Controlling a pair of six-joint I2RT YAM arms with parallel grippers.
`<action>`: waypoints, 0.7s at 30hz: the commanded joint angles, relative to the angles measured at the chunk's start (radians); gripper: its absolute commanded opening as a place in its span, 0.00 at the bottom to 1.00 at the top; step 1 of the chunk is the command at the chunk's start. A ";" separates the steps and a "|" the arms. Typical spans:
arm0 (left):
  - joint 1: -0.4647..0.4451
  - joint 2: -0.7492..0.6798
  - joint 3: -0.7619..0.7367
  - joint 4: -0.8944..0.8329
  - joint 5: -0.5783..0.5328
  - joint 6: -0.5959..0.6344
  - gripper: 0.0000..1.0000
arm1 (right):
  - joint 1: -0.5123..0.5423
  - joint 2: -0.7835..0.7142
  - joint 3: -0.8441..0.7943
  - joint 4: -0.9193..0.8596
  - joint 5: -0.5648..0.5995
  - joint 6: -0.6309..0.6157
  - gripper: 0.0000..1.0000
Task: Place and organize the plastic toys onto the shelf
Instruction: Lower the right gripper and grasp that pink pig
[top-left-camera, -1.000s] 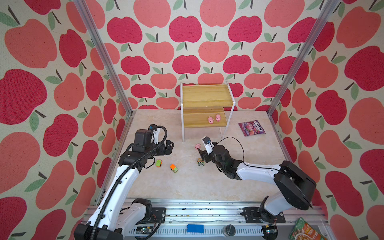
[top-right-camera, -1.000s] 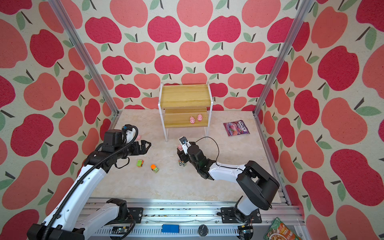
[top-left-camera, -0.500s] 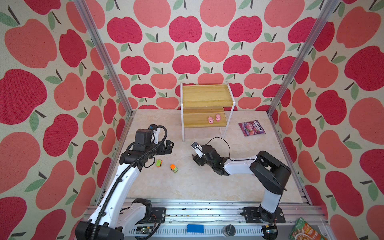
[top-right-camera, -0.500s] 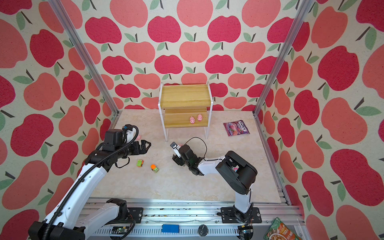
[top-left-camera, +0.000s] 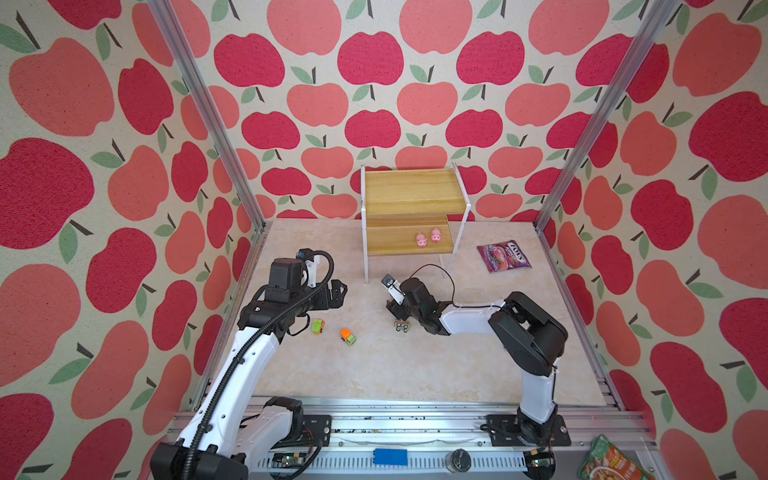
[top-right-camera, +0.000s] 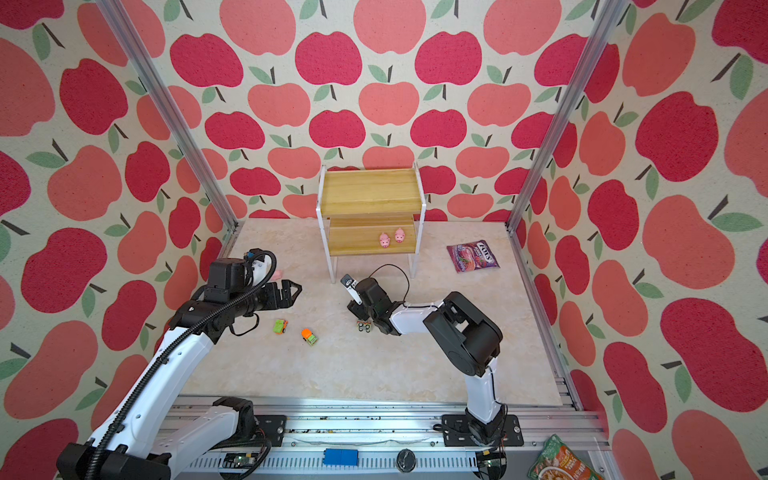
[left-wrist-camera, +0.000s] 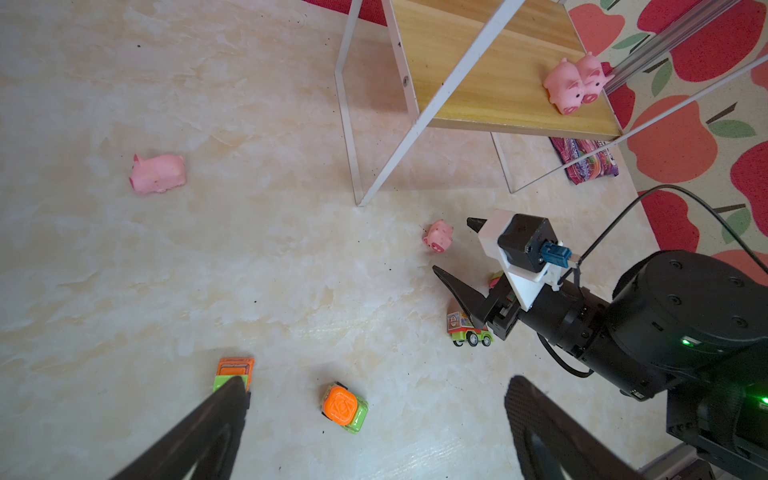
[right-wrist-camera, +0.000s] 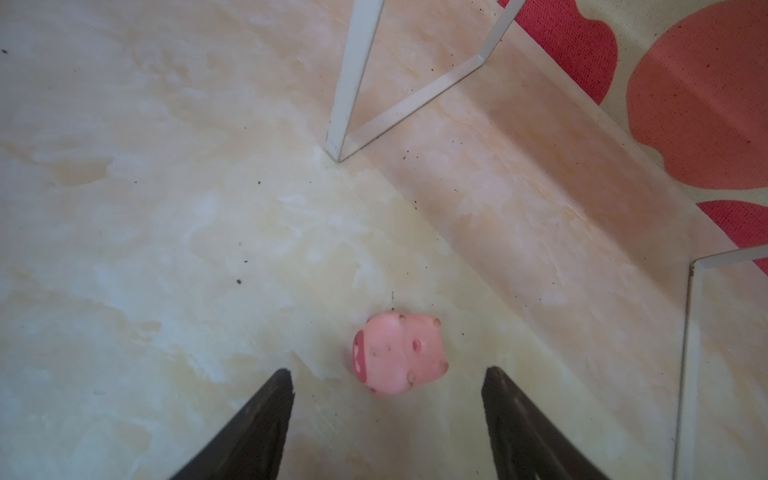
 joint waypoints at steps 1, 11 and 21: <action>0.007 0.006 -0.013 -0.013 0.020 0.009 0.99 | -0.003 0.034 0.049 -0.056 0.023 -0.030 0.73; 0.007 0.004 -0.015 -0.006 0.036 0.009 0.99 | -0.003 0.114 0.127 -0.101 0.124 -0.059 0.60; 0.008 0.000 -0.015 -0.006 0.038 0.008 0.99 | -0.003 0.136 0.163 -0.098 0.174 -0.077 0.27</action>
